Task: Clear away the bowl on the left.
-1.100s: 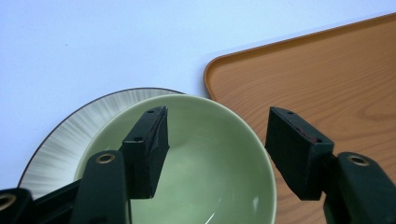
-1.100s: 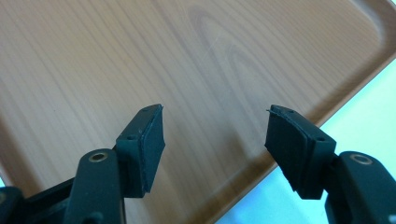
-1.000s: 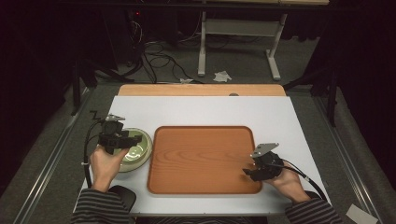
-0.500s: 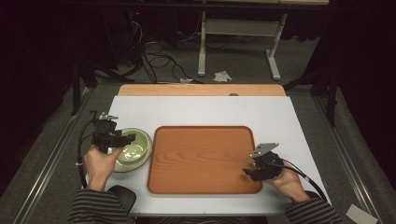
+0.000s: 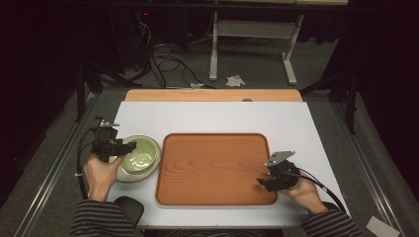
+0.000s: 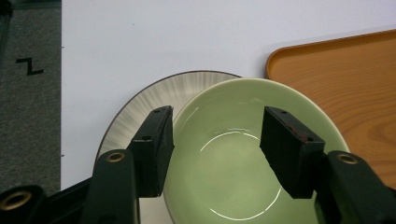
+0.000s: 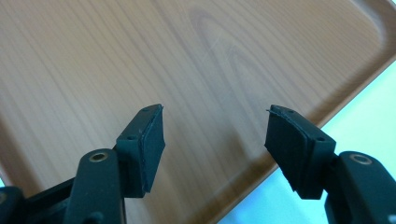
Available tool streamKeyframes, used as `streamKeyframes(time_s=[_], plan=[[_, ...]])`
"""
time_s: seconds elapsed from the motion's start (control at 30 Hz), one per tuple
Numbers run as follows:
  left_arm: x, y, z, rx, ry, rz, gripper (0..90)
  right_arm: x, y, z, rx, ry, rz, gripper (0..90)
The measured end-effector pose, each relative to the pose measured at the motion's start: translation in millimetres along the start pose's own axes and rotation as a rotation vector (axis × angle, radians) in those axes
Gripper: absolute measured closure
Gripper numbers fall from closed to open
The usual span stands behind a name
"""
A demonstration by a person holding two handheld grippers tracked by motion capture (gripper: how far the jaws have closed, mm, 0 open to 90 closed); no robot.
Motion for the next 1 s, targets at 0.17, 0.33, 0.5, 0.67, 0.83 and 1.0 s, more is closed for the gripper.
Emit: streamKeyframes(time_s=[0.17,0.33,0.5,0.67,0.83,1.0], plan=[[2.6,-5.0,-2.2,-0.020,-0.025,0.004,46.0,0.2,0.4,0.3,0.004,0.003,0.005,39.2],[4.4,-8.4,-5.8,-0.026,-0.041,0.012,46.2,0.2,0.2,0.2,0.002,0.001,0.000,39.2],[8.4,-13.3,-9.6,-0.022,-0.067,0.031,47.0,0.0,0.3,0.2,0.000,0.000,0.007,39.1],[10.6,-14.0,-15.6,-0.021,-0.103,0.029,49.7,0.0,0.2,0.0,0.002,-0.001,0.001,39.2],[12.4,-11.8,-18.6,-0.039,-0.141,-0.001,56.1,-0.2,-0.2,-0.5,0.002,0.002,0.000,39.2],[13.3,-10.3,-23.5,-0.042,-0.173,-0.007,57.9,0.0,0.2,-0.3,0.004,0.002,0.000,39.2]])
Point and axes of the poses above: each handheld gripper's, and its own axes: z roughly backward along the jaws, x roughly out of its underside, y roughly to its right, the point moved 4 cm from there along -z, roughly forward along the jaws, and after that the axes turned 3 degrees about -z, right-handed, at the moved point
